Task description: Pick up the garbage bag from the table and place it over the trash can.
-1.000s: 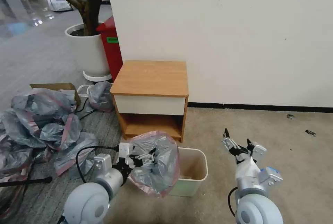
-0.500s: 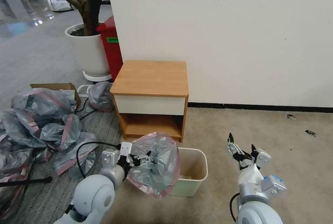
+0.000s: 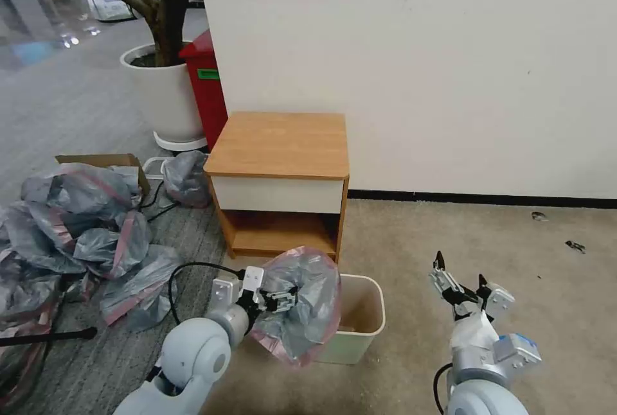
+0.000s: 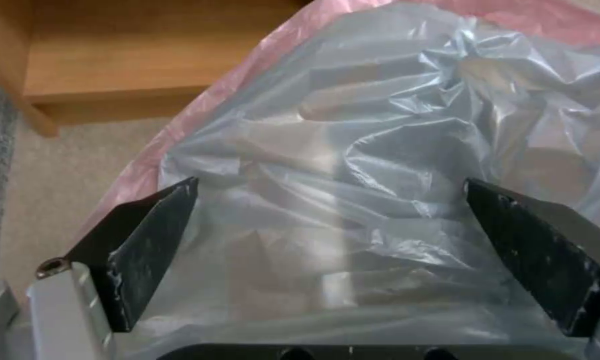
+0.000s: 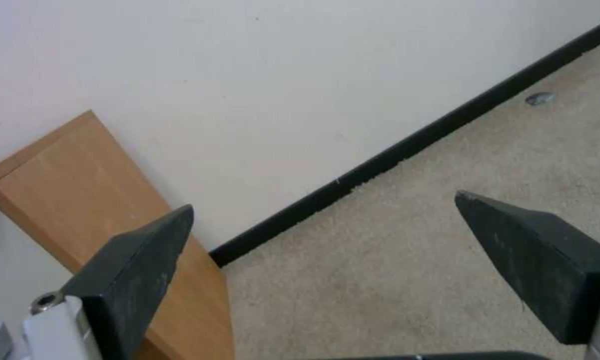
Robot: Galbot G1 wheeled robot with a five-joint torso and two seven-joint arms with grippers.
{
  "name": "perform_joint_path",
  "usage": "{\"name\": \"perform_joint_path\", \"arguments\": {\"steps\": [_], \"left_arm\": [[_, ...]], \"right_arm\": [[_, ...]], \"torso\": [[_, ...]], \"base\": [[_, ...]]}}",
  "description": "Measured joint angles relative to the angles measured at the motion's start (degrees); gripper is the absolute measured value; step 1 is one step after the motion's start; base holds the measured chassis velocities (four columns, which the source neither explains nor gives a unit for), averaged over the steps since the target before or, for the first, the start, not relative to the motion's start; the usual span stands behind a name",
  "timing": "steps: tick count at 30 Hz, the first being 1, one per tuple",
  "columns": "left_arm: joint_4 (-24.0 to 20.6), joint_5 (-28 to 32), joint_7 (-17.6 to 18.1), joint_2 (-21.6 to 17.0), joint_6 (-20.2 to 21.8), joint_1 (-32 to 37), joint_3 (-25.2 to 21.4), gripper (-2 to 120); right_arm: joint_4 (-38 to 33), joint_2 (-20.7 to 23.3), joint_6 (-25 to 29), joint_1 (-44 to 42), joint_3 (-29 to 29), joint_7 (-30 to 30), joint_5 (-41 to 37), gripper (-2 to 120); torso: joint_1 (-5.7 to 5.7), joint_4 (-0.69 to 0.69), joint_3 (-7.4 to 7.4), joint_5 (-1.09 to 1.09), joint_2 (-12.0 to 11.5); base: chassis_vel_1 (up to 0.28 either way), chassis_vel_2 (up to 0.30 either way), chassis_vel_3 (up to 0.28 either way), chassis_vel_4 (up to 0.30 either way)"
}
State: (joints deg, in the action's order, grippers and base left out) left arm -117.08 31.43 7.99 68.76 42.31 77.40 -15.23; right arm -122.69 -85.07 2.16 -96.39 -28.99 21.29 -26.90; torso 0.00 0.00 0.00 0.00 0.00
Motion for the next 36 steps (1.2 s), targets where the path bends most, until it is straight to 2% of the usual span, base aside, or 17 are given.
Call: {"name": "perform_joint_path", "arguments": {"steps": [6,10,11,14,16,20,25,28,31,36], "left_arm": [[0.55,1.46,0.10,0.30,-0.06,0.04,-0.16,92],[1.21,3.31,0.44,0.58,-0.10,0.77,-0.65,74],[1.21,3.31,0.44,0.58,-0.10,0.77,-0.65,74],[1.28,4.49,0.49,0.82,-0.12,2.21,-1.00,61],[1.30,4.55,0.56,1.10,-0.12,2.74,-1.03,57],[1.35,3.92,1.24,2.02,-0.18,3.62,-1.06,37],[1.22,3.18,1.62,2.11,-0.21,3.73,-1.30,25],[0.79,3.06,2.01,2.11,-0.19,3.64,-2.08,10],[0.45,3.06,2.24,2.13,-0.18,3.64,-2.52,5],[-0.33,3.12,2.89,2.75,-0.17,3.99,-3.31,5]], "right_arm": [[0.27,-0.01,0.47,0.05,-0.05,0.06,0.28,100],[0.82,-0.33,1.33,-0.08,0.41,0.07,1.13,100],[0.82,-0.33,1.33,-0.08,0.41,0.07,1.13,100],[0.89,-0.61,1.65,-0.14,0.71,0.09,1.41,100],[0.89,-0.62,1.69,-0.12,0.76,0.10,1.44,100],[0.89,-0.60,1.70,0.20,0.87,0.15,1.47,100],[0.87,-0.62,1.70,0.19,1.17,0.17,1.69,100],[0.96,-0.78,1.77,0.12,1.54,0.19,2.00,100],[0.96,-0.79,1.80,0.13,1.77,0.19,2.22,100],[0.88,-0.81,1.81,0.27,2.41,0.19,3.11,100]], "torso": [[0.00,0.00,0.00,0.00,0.00],[0.00,0.00,0.00,0.00,0.00],[0.00,0.00,0.00,0.00,0.00],[0.00,0.00,0.00,0.00,0.00],[0.00,0.00,0.00,0.00,0.00],[0.00,0.00,0.00,0.00,0.00],[0.00,0.00,0.00,0.00,0.00],[0.00,0.00,0.00,0.00,0.00],[0.00,0.00,0.00,0.00,0.00],[0.00,0.00,0.00,0.00,0.00]], "base": [[0.000,0.000,0.000,0.000],[0.000,0.000,0.000,0.000],[0.000,0.000,0.000,0.000],[0.000,0.000,0.000,0.000],[0.000,0.000,0.000,0.000],[0.000,0.000,0.000,0.000],[0.000,0.000,0.000,0.000],[0.000,0.000,0.000,0.000],[0.000,0.000,0.000,0.000],[0.000,0.000,0.000,0.000]]}}
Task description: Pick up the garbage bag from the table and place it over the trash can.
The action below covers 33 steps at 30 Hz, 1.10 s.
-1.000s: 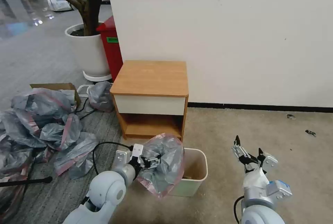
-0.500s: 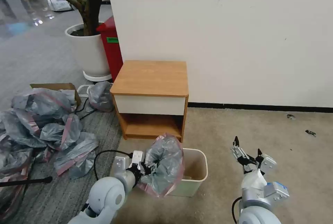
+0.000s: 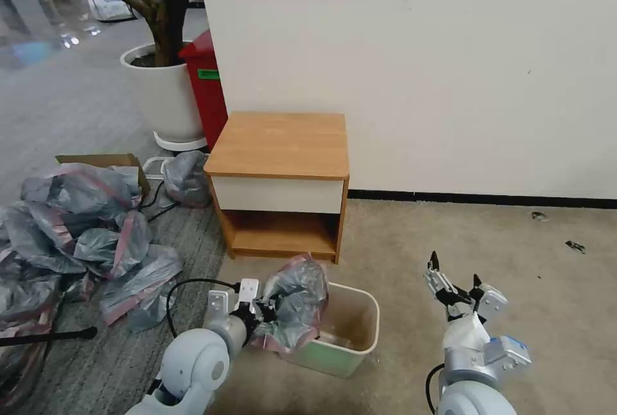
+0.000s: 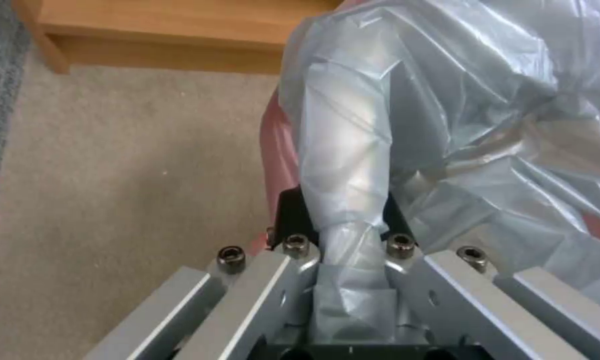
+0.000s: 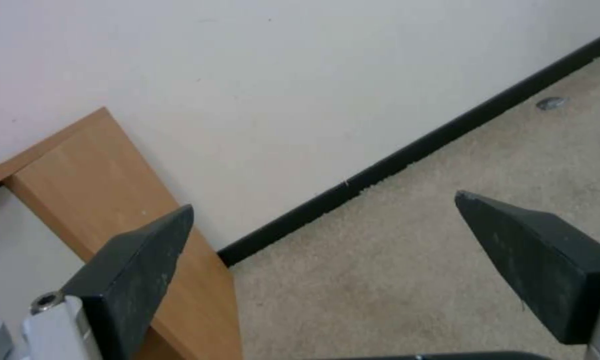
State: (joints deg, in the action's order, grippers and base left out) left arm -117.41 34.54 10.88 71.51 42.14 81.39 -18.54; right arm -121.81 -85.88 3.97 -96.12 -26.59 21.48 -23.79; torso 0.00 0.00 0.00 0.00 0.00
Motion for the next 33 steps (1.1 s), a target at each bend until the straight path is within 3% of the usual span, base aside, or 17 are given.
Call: {"name": "perform_joint_path", "arguments": {"steps": [3,5,7,8,11,17,20,26,33], "left_arm": [[-0.09,-0.02,0.56,0.28,-0.70,0.22,-0.23,5],[-0.15,-0.45,1.22,0.59,-7.07,1.00,-0.55,5],[-0.14,-2.26,-0.73,0.29,-16.13,2.05,-1.01,5],[-0.14,-2.26,-0.73,0.29,-16.13,2.05,-1.01,5],[0.27,-6.14,-4.30,-0.72,-24.74,3.64,-1.03,5],[-0.66,-9.19,-8.42,-1.49,-29.94,6.00,-1.83,5],[-0.92,-10.49,-9.32,-1.36,-31.39,6.73,-2.04,5],[-0.80,-13.71,-12.41,-1.22,-37.31,8.34,-1.98,5],[-1.38,-13.82,-13.64,-1.21,-38.75,9.14,-2.17,5]], "right_arm": [[-0.35,0.00,0.00,-0.04,0.34,-0.34,0.20,100],[-2.64,0.91,-0.24,-1.26,2.12,-6.51,-3.41,100],[-5.57,3.12,-2.07,-2.59,5.75,-15.11,-6.92,100],[-5.57,3.12,-2.07,-2.59,5.75,-15.11,-6.92,100],[-7.79,6.41,-6.28,-2.46,11.28,-20.19,-8.83,100],[-7.25,13.09,-12.40,1.82,19.40,-21.66,-11.48,100],[-6.37,14.21,-13.74,3.91,20.66,-21.05,-13.12,100],[-2.94,14.05,-17.07,9.48,22.50,-16.09,-21.26,100],[0.68,14.34,-18.14,13.33,21.95,-13.99,-21.53,100]], "torso": [[0.00,0.00,0.00,0.00,0.00],[0.00,0.00,0.00,0.01,0.00],[0.00,0.00,0.00,0.00,0.00],[0.00,0.00,0.00,0.00,0.00],[0.00,0.00,0.00,0.00,0.00],[0.00,-0.01,0.00,-0.01,0.00],[0.00,-0.01,0.00,0.01,0.00],[0.00,-0.01,0.00,0.00,0.00],[0.00,0.00,0.00,0.00,0.00]], "base": [[0.000,0.000,0.000,0.000],[0.000,0.000,0.000,0.000],[0.000,0.000,0.000,0.000],[0.000,0.000,0.000,0.000],[0.000,0.000,0.000,0.000],[0.000,0.000,0.000,0.000],[0.000,0.000,0.000,0.000],[0.000,0.000,0.000,0.000],[0.000,0.000,0.000,0.000]]}}
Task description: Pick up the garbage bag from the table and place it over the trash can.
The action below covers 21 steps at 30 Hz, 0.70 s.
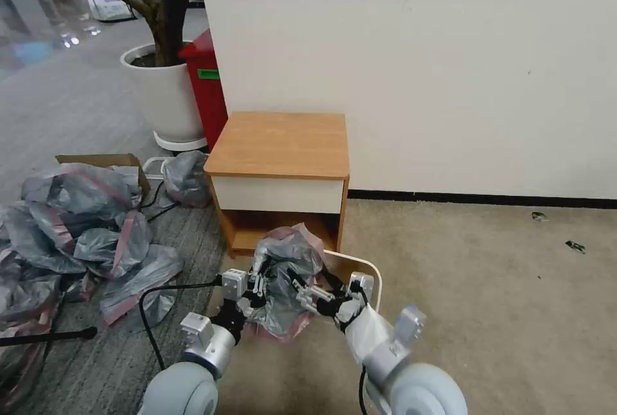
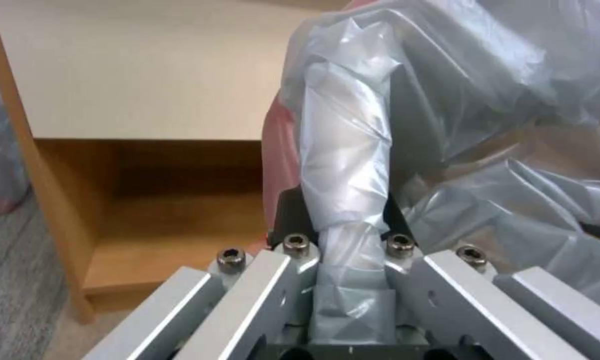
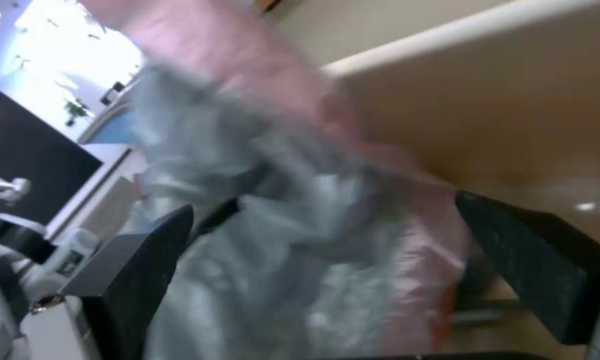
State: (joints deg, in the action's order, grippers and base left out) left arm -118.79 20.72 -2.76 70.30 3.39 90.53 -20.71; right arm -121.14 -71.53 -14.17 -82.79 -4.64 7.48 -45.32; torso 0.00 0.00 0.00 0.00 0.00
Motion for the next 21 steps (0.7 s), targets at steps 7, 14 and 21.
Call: {"name": "perform_joint_path", "arguments": {"steps": [7,14,21], "left_arm": [[-0.65,0.30,-0.25,-0.06,-0.93,0.59,-0.64,5],[-1.05,0.43,-0.26,0.25,-0.98,1.07,-0.90,5],[-1.02,0.83,-0.10,0.51,-1.04,1.24,-1.06,5]], "right_arm": [[2.57,0.35,-0.06,2.25,0.67,-0.06,0.04,100],[3.32,0.84,0.06,3.64,1.81,-1.24,0.01,99],[3.72,0.57,0.46,4.18,2.20,-1.90,0.20,75]], "torso": [[0.00,0.00,0.00,0.00,0.00],[0.00,0.00,0.00,0.00,0.00],[0.00,0.00,0.00,0.00,0.00]], "base": [[0.000,0.000,0.000,0.000],[0.000,0.000,0.000,0.000],[0.000,0.000,0.000,0.000]]}}
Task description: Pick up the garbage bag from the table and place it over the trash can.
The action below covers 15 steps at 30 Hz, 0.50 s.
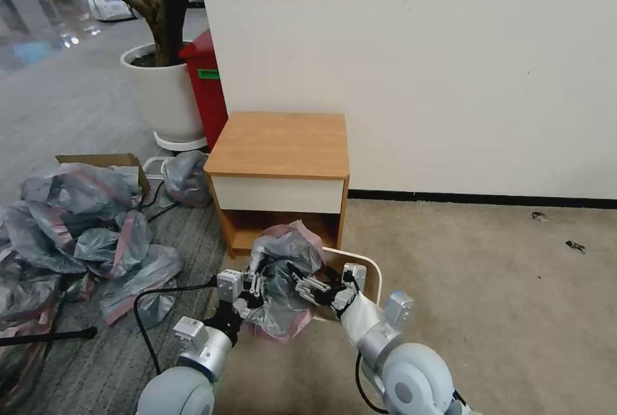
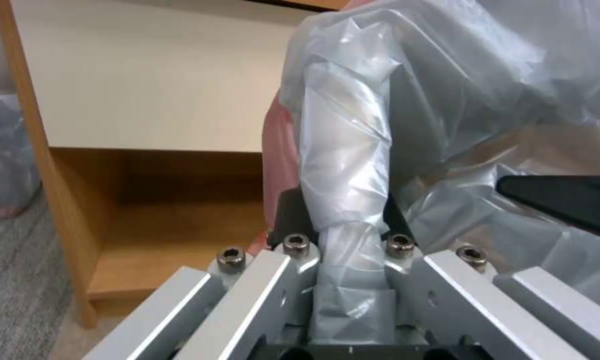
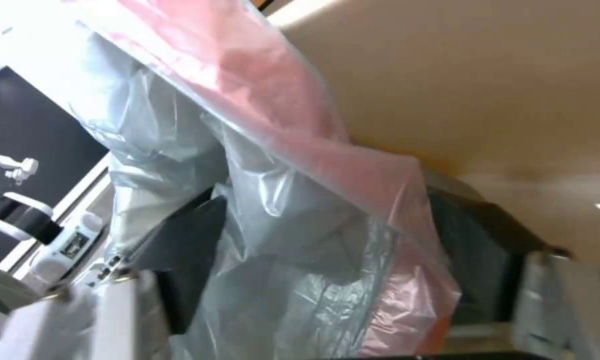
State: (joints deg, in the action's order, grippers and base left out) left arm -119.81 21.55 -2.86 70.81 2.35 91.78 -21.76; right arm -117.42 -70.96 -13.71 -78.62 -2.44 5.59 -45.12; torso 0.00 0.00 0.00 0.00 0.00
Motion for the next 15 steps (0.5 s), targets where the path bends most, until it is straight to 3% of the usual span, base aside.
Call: {"name": "perform_joint_path", "arguments": {"steps": [15], "left_arm": [[0.44,1.19,0.30,0.12,0.02,-0.41,-0.67,5]], "right_arm": [[0.65,-0.67,1.00,-0.64,0.29,-0.19,1.18,23]], "torso": [[0.00,0.00,0.00,0.00,0.00]], "base": [[0.000,0.000,0.000,0.000]]}}
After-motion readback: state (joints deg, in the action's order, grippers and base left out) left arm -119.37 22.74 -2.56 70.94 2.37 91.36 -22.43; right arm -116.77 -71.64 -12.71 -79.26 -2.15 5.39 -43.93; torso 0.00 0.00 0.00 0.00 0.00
